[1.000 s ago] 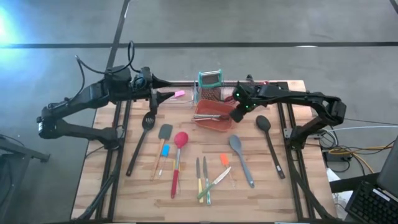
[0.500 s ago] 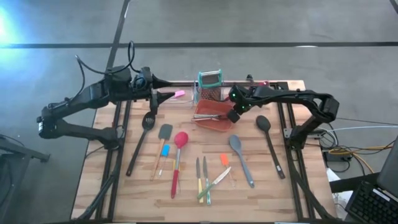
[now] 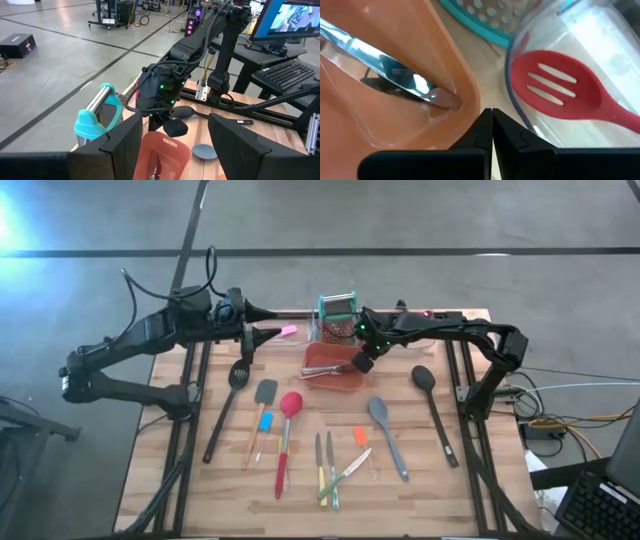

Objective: Pick & Place Kitchen Items
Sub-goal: Adjust the orange bin, then put the right black serving spoon into the right transparent bin

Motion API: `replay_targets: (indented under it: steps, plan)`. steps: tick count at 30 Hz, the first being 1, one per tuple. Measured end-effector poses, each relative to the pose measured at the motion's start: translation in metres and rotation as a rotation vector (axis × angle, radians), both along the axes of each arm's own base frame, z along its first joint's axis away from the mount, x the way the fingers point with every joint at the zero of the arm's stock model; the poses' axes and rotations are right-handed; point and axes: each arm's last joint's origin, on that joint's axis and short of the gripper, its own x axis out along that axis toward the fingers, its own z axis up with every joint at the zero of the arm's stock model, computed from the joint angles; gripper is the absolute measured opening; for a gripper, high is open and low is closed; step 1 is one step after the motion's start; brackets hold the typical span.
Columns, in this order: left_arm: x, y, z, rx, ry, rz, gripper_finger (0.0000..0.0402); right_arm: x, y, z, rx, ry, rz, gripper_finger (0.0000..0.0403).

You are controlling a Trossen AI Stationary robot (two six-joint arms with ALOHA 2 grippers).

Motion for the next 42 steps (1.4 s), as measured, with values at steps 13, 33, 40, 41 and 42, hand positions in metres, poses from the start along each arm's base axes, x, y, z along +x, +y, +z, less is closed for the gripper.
replay_targets:
  steps: [13, 33, 40, 41, 42]
  plan:
    - [0.0, 0.0, 0.0, 0.016, 0.007, -0.002, 0.0233, -0.045, 0.031, 0.068, -0.062, 0.022, -0.09, 0.0008]
    - [0.0, 0.0, 0.0, 0.023, 0.009, -0.004, 0.0233, -0.163, 0.161, 0.074, 0.27, 0.155, -0.368, 0.0008]
    - [0.001, 0.0, 0.0, 0.032, 0.006, -0.005, 0.0233, -0.172, 0.183, 0.047, 0.273, 0.262, -0.374, 0.0008]
    - [0.001, 0.0, 0.0, 0.037, 0.004, -0.005, 0.0233, -0.172, 0.183, 0.043, 0.27, 0.268, -0.376, 0.0008]
    - [0.002, 0.001, 0.0, 0.042, 0.003, -0.006, 0.0233, -0.171, 0.183, 0.038, 0.271, 0.266, -0.377, 0.0008]
